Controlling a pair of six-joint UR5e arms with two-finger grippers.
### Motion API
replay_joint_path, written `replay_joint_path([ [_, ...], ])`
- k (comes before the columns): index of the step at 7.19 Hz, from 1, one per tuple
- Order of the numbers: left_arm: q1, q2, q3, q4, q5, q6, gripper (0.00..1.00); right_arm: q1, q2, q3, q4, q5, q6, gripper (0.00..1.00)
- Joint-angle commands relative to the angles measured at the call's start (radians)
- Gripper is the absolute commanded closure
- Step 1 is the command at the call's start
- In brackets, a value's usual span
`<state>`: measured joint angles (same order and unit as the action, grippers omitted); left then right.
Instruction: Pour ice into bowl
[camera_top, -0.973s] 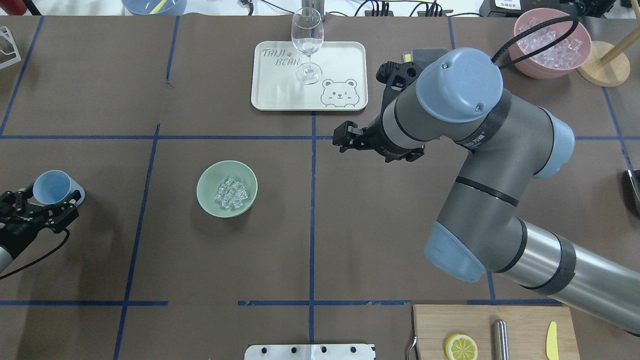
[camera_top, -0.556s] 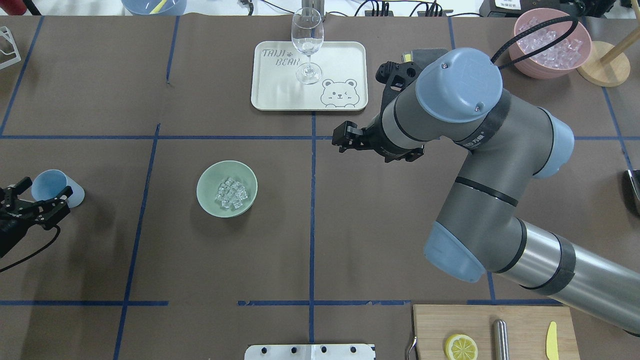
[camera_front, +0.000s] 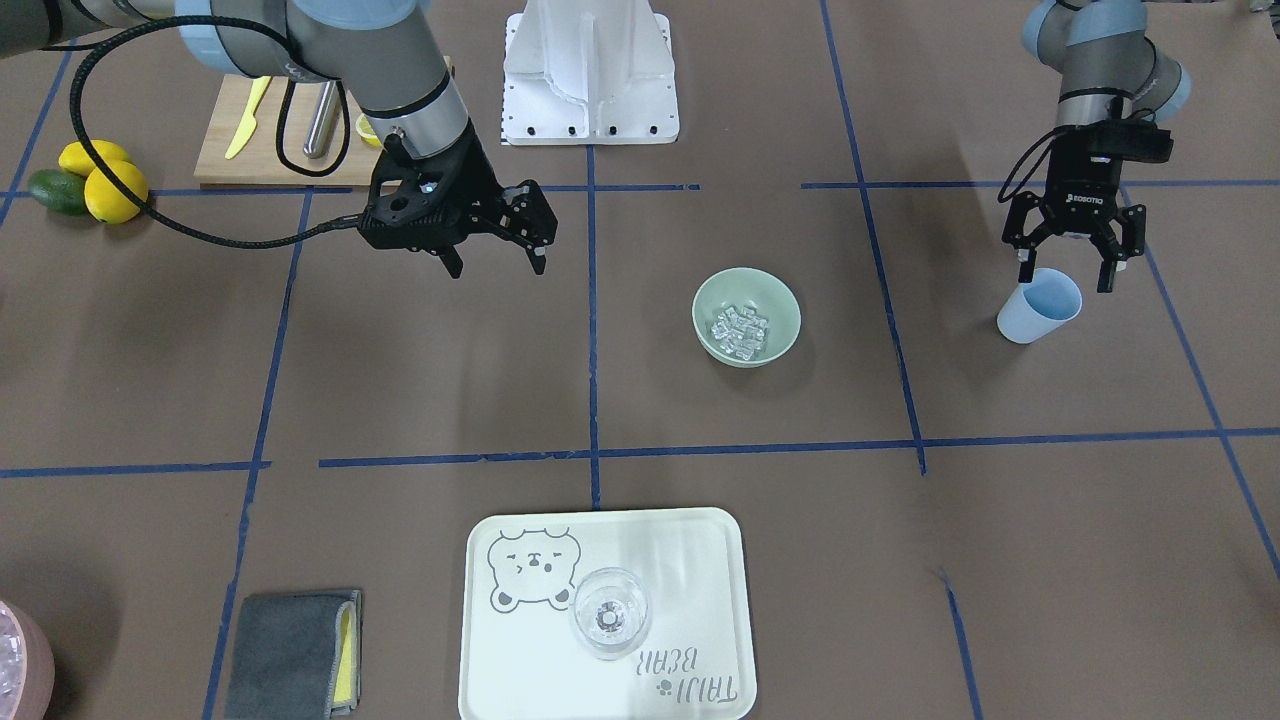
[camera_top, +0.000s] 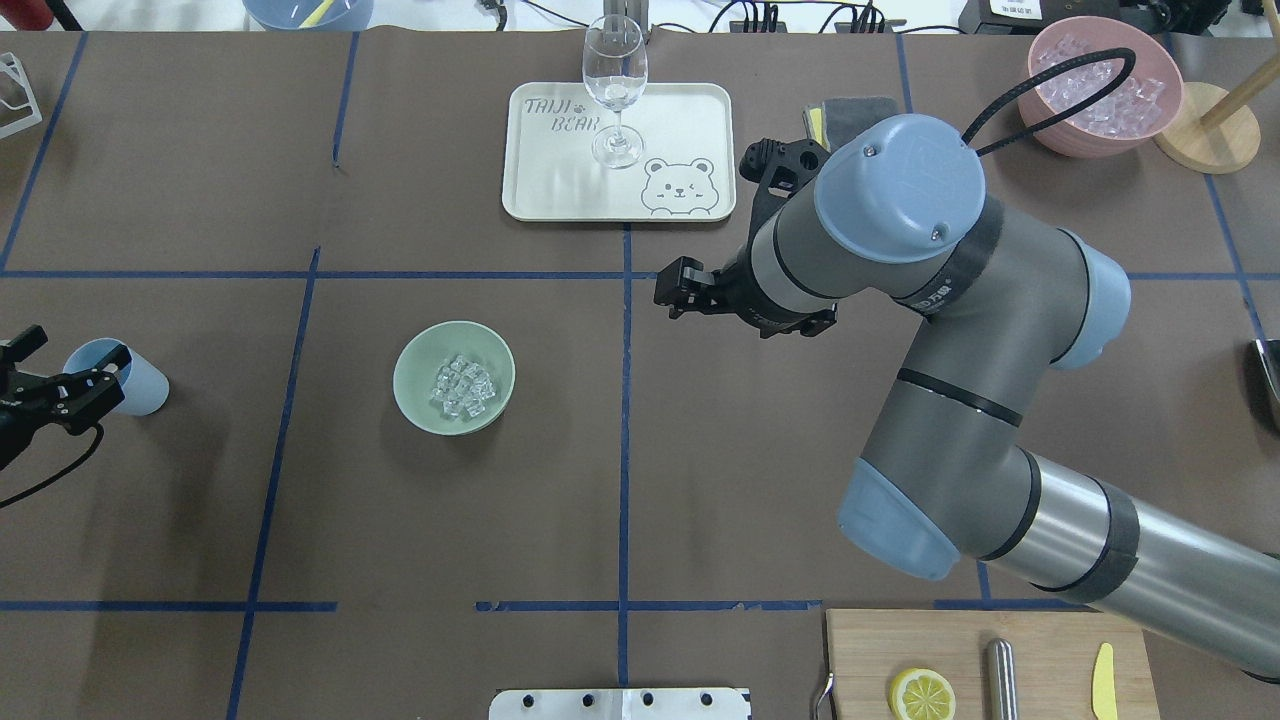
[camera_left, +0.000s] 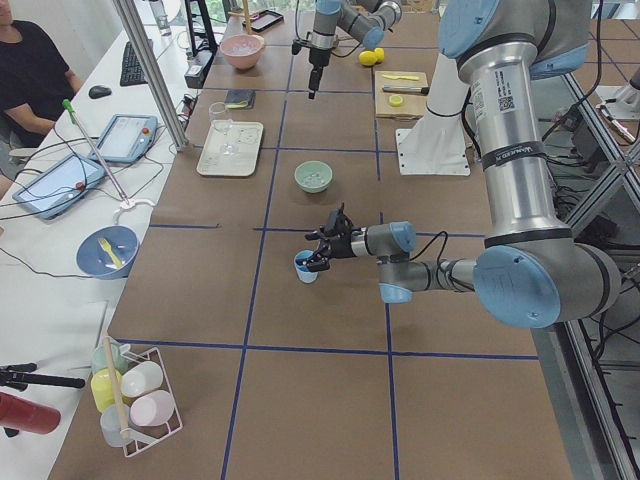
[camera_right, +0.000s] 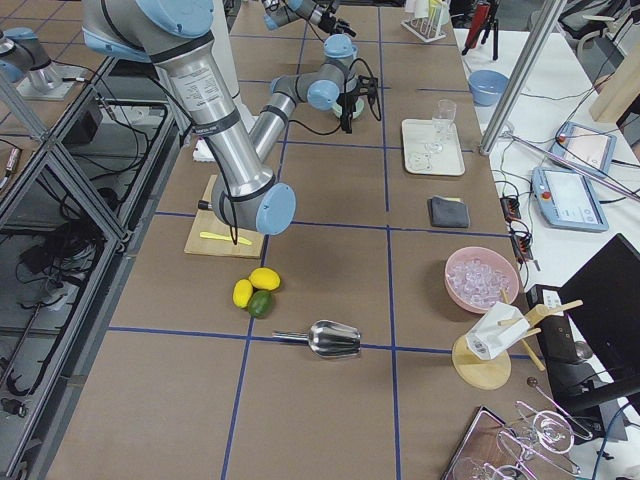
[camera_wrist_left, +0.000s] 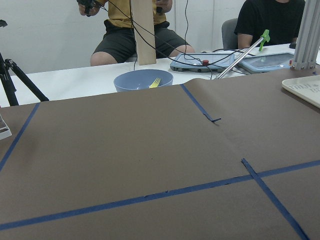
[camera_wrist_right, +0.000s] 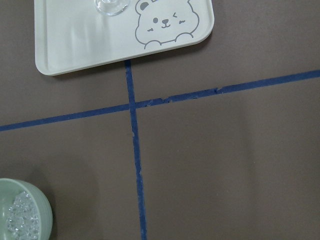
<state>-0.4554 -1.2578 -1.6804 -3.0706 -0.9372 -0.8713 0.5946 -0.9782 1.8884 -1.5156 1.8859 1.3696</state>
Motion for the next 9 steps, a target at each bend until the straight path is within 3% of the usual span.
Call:
replay_joint_path([
  [1, -0.112, -0.003, -0.126, 0.184, -0.124, 0.087, 0.0, -0.06, 0.019, -0.014, 0.0, -0.049, 0.028, 0.0],
  [2, -0.152, -0.011, -0.171, 0.299, -0.179, 0.169, 0.0, -0.088, 0.039, -0.032, 0.0, -0.069, 0.055, 0.0],
  [4, -0.349, -0.046, -0.193, 0.438, -0.512, 0.365, 0.0, -0.145, 0.088, -0.078, 0.002, -0.116, 0.097, 0.0],
  [6, -0.542, -0.107, -0.19, 0.609, -0.743, 0.677, 0.0, -0.159, 0.163, -0.175, 0.009, -0.123, 0.115, 0.0],
  [7, -0.613, -0.132, -0.188, 0.685, -0.826, 0.803, 0.0, -0.167, 0.186, -0.211, 0.012, -0.14, 0.117, 0.0],
  [9, -0.64, -0.115, -0.164, 0.702, -0.842, 0.851, 0.0, -0.17, 0.324, -0.387, 0.023, -0.156, 0.135, 0.0],
])
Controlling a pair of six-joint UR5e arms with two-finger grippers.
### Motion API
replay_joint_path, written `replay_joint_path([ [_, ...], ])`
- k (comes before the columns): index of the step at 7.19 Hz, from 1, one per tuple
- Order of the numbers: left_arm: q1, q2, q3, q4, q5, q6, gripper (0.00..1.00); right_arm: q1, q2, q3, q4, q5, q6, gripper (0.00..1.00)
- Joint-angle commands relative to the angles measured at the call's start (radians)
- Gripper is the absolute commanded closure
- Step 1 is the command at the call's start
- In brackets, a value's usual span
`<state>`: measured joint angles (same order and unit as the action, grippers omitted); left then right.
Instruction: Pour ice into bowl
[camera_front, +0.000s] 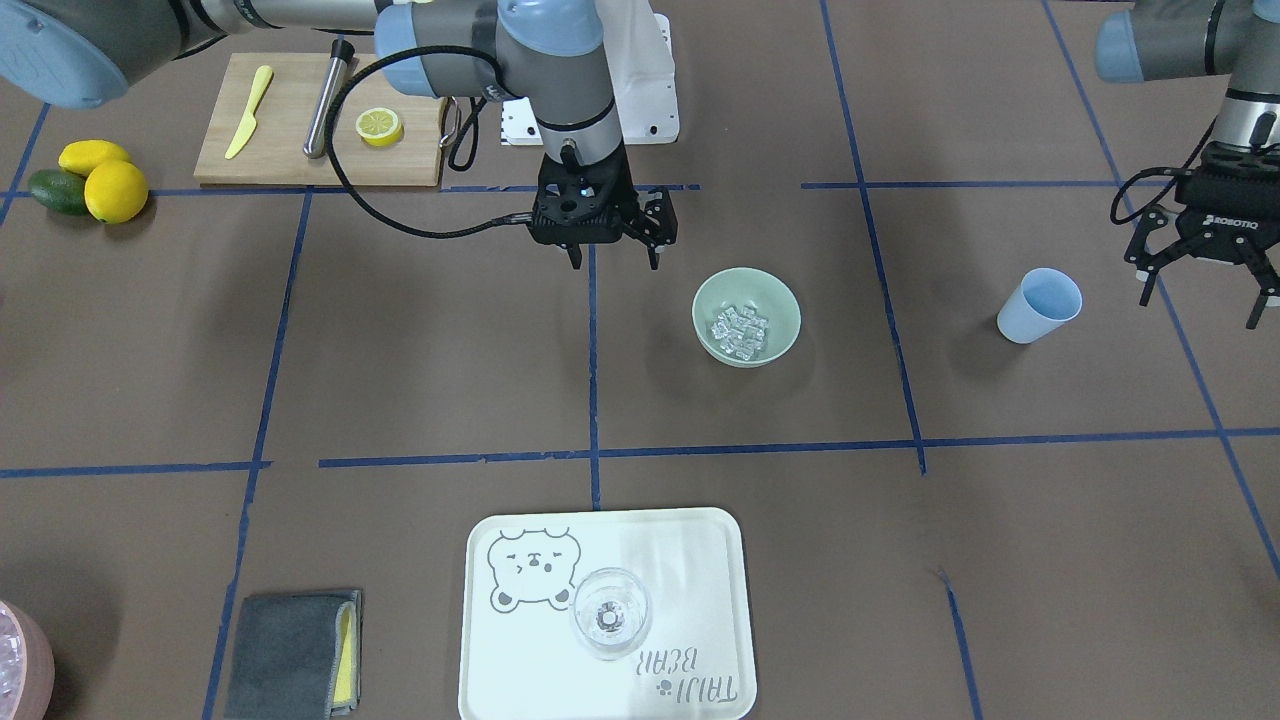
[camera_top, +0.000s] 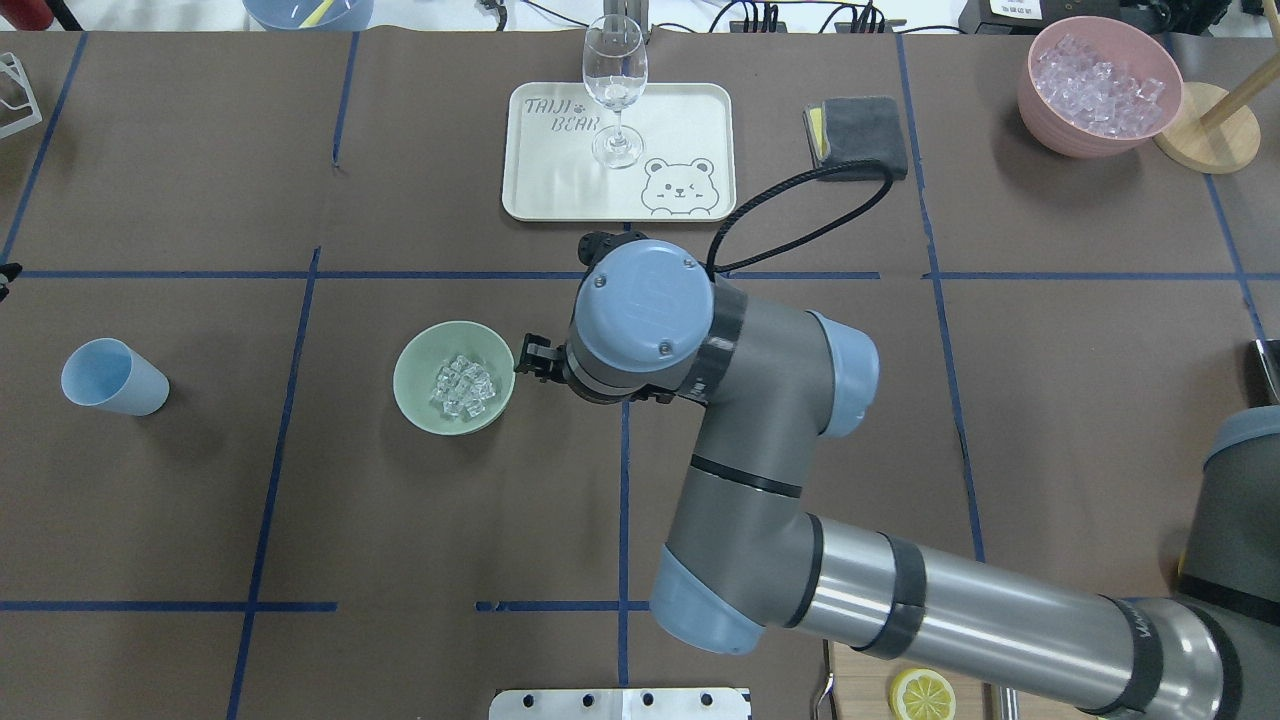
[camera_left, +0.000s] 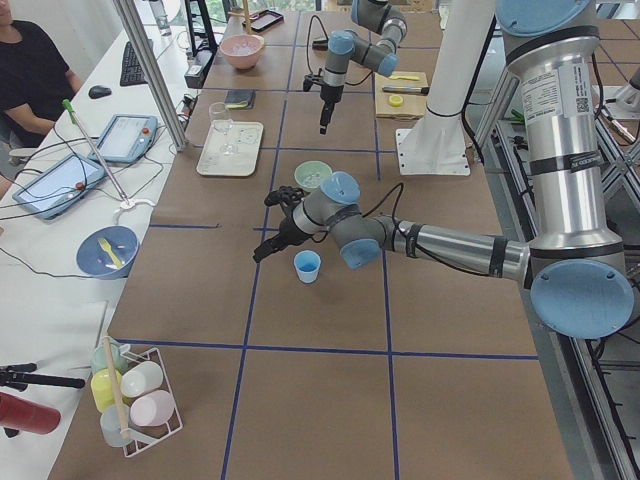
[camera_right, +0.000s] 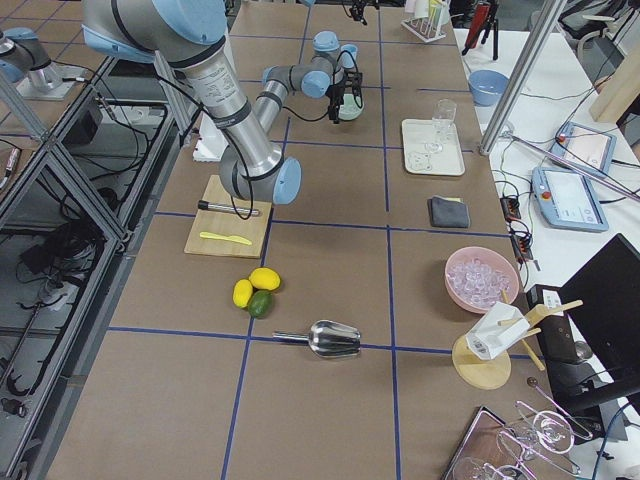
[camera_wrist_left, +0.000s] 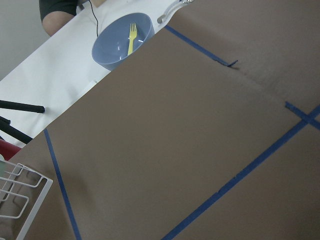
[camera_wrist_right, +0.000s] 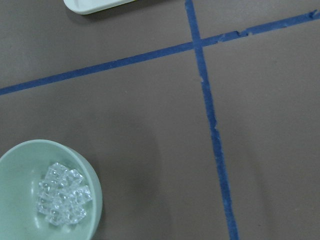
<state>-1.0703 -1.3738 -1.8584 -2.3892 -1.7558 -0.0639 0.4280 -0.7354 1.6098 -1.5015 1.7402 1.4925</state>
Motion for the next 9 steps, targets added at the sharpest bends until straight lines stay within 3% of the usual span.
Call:
replay_joint_path([
  [1, -0.025, 0.012, 0.046, 0.016, -0.024, 0.13, 0.0, -0.006, 0.124, -0.201, 0.082, -0.03, 0.024, 0.0],
  [2, -0.033, 0.009, 0.07, 0.012, -0.027, 0.21, 0.0, -0.008, 0.137, -0.252, 0.136, -0.031, 0.035, 0.0],
  [6, -0.048, -0.008, 0.073, 0.079, -0.065, 0.177, 0.0, -0.054, 0.212, -0.427, 0.2, -0.088, 0.035, 0.0],
  [7, -0.086, -0.005, 0.076, 0.094, -0.173, 0.177, 0.0, -0.066, 0.214, -0.462, 0.202, -0.091, 0.032, 0.0],
  [8, -0.115, -0.008, 0.076, 0.149, -0.213, 0.177, 0.0, -0.072, 0.214, -0.465, 0.202, -0.091, 0.034, 0.07],
  [9, -0.153, -0.03, 0.074, 0.227, -0.258, 0.176, 0.0, -0.072, 0.215, -0.462, 0.202, -0.091, 0.037, 0.4],
])
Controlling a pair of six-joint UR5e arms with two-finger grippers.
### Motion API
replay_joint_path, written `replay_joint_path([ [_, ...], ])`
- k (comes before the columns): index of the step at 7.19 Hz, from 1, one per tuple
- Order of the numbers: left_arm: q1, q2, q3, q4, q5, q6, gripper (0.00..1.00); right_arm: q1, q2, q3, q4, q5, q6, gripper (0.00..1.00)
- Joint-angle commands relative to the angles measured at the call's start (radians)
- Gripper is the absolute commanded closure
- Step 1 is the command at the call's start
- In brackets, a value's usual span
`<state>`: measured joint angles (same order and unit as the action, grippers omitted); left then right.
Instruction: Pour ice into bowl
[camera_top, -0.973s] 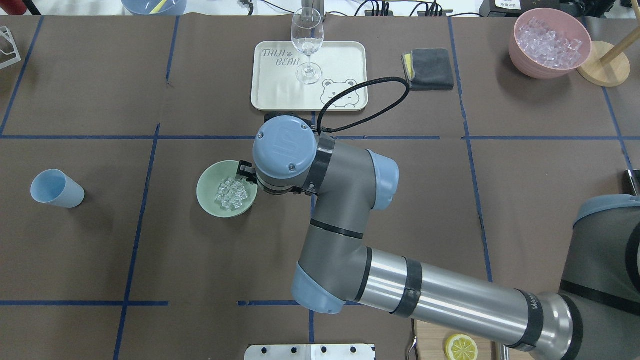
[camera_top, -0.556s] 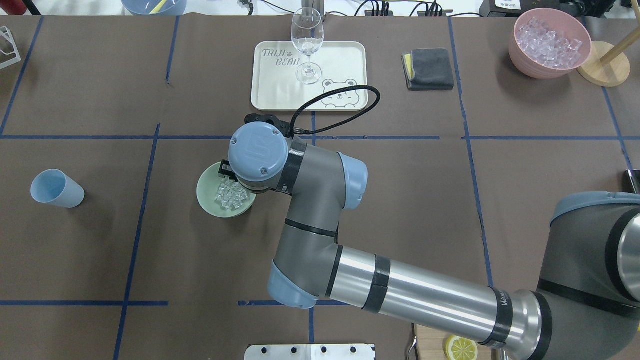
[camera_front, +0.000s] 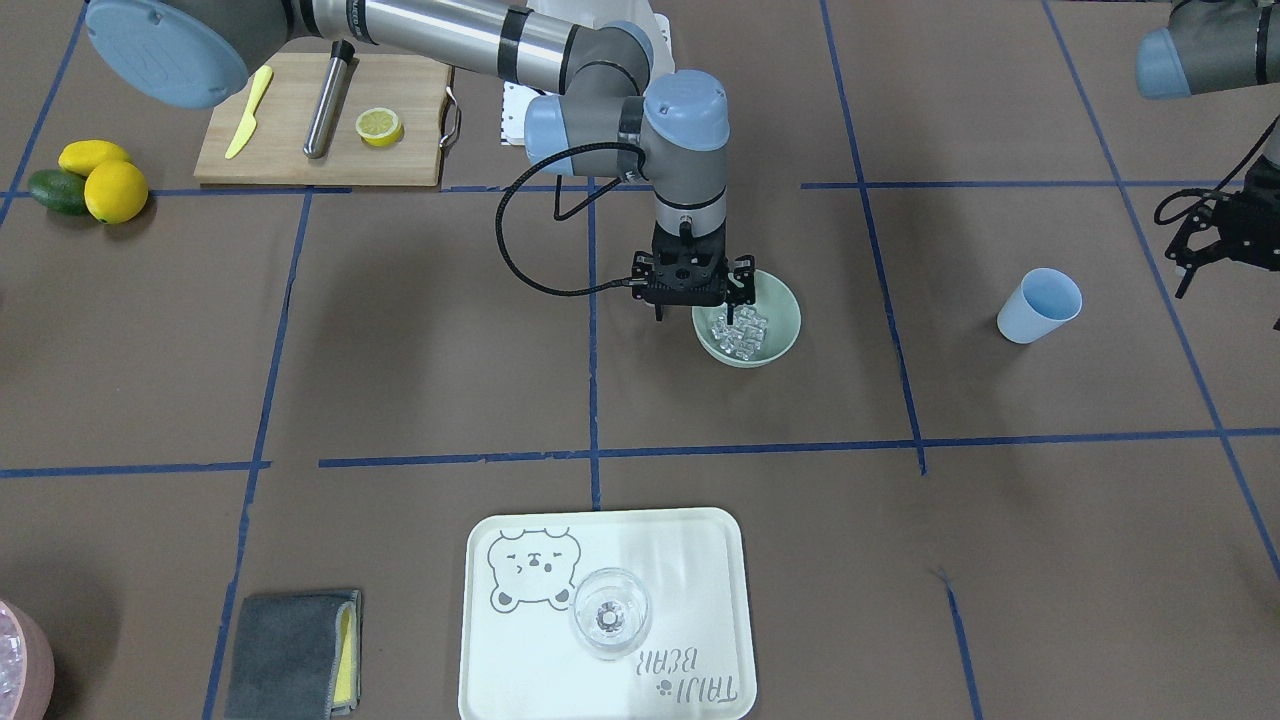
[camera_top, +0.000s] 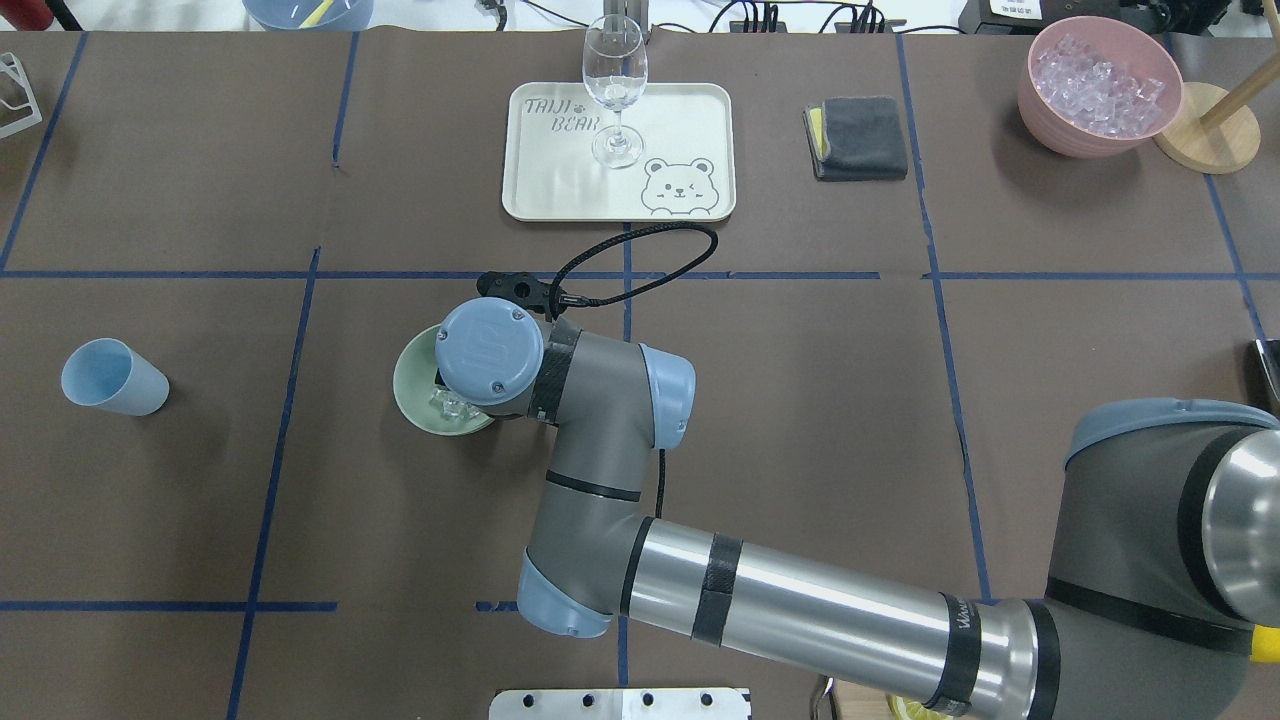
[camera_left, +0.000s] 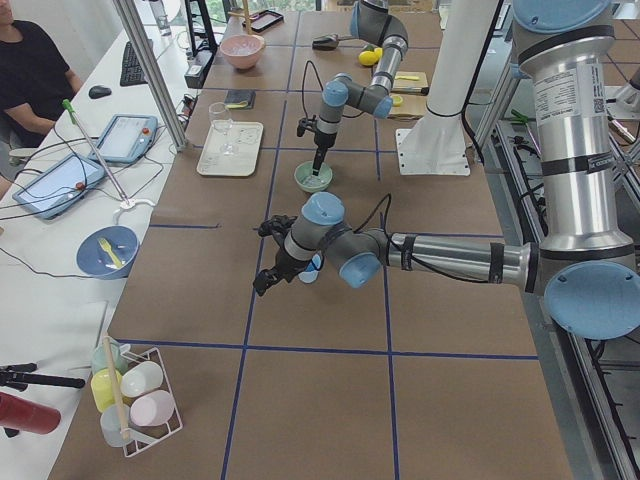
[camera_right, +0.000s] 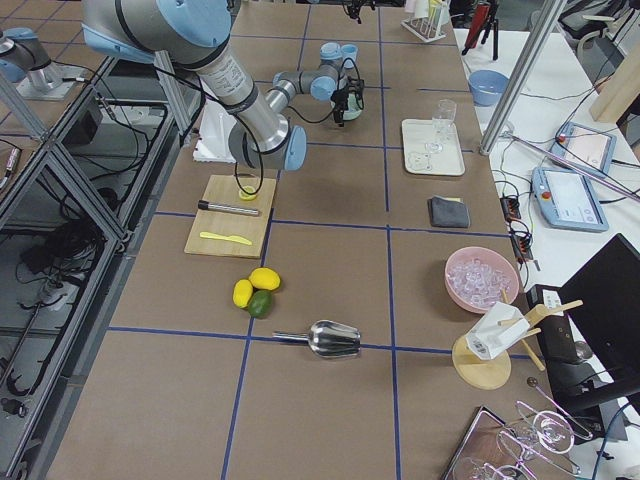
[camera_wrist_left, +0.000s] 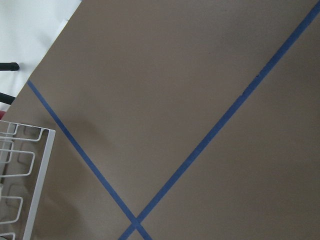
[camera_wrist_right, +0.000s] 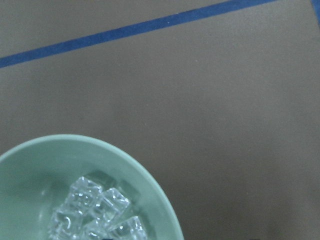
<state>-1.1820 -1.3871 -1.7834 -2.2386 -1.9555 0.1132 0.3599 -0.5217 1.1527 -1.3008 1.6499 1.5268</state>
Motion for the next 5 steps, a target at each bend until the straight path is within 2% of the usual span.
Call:
replay_joint_path([
  [1, -0.086, -0.032, -0.001, 0.118, -0.113, -0.051, 0.0, -0.004, 0.003, 0.001, 0.001, -0.001, 0.0, 0.68],
  [2, -0.088, -0.03, -0.001, 0.114, -0.143, -0.078, 0.0, -0.003, 0.008, 0.005, 0.003, 0.001, -0.005, 0.88],
  [3, -0.088, -0.027, 0.001, 0.114, -0.144, -0.079, 0.0, -0.001, 0.009, 0.01, 0.001, 0.007, -0.005, 1.0],
  [5, -0.09, -0.026, 0.001, 0.114, -0.143, -0.083, 0.0, 0.001, 0.008, 0.035, 0.001, 0.011, -0.01, 1.0],
])
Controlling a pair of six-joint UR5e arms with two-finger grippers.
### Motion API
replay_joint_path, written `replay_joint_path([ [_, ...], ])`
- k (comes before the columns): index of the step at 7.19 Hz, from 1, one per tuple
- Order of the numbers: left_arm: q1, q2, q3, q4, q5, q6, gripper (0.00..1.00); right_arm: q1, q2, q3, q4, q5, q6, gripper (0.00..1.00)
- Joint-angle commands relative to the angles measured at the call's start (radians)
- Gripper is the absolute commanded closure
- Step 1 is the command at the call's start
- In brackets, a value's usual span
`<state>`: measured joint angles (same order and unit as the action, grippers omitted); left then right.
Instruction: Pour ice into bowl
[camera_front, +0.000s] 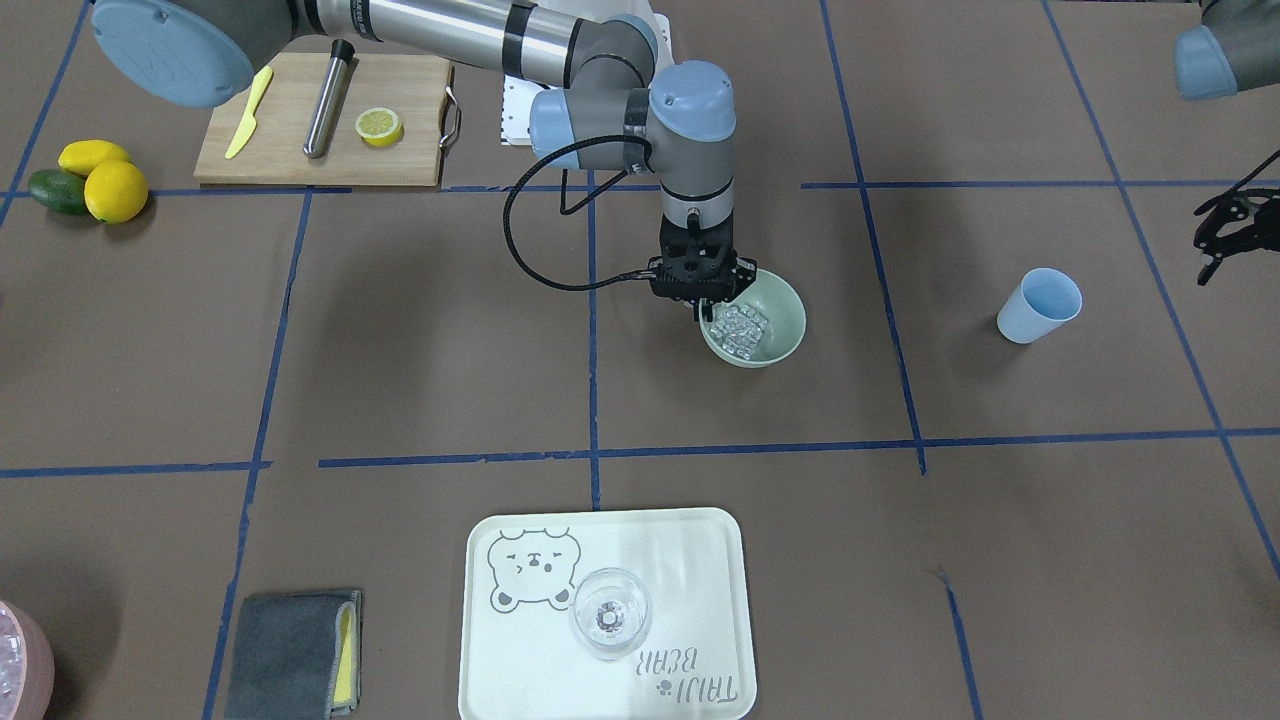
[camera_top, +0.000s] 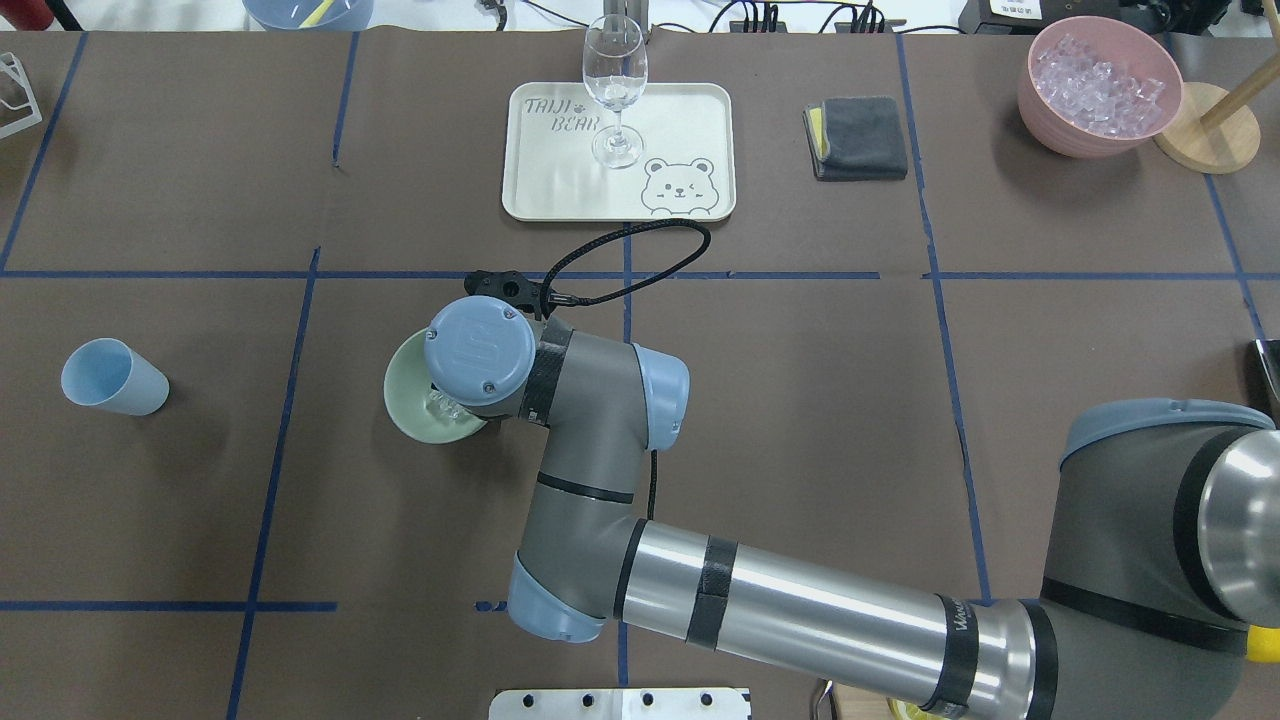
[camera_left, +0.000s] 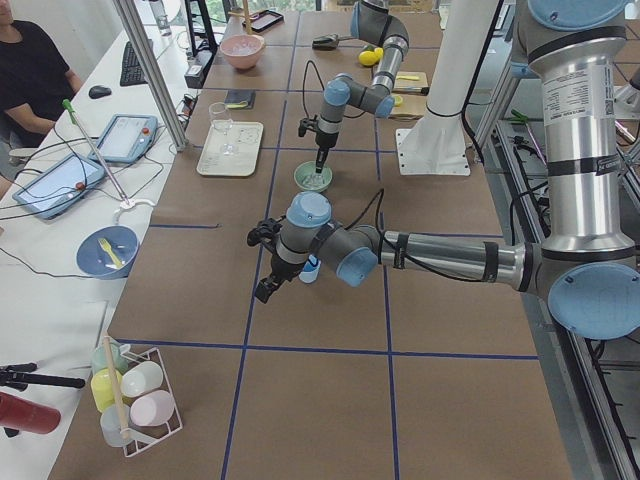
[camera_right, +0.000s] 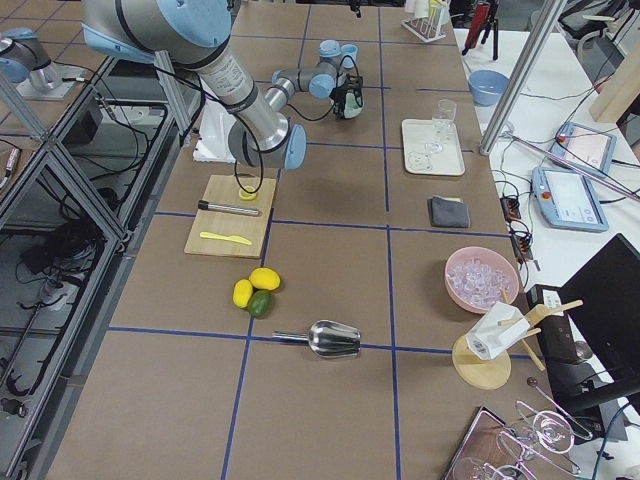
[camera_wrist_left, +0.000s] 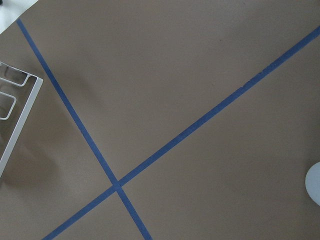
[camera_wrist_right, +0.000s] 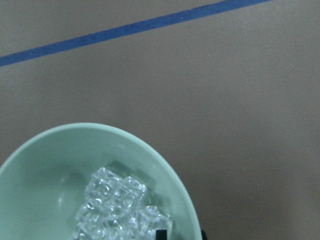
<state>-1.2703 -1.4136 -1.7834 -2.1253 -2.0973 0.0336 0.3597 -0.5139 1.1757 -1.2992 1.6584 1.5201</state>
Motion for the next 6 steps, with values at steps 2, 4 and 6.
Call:
replay_joint_path([
  [2, -0.001, 0.004, -0.005, 0.012, -0.003, -0.003, 0.0, 0.01, 0.0, 0.067, -0.009, 0.023, -0.003, 1.0],
  [4, 0.002, -0.005, -0.002, 0.015, -0.003, -0.023, 0.0, 0.077, -0.03, 0.207, -0.107, 0.108, -0.005, 1.0],
  [6, 0.002, -0.062, -0.017, 0.153, -0.027, -0.118, 0.0, 0.125, -0.291, 0.557, -0.195, 0.118, -0.062, 1.0],
])
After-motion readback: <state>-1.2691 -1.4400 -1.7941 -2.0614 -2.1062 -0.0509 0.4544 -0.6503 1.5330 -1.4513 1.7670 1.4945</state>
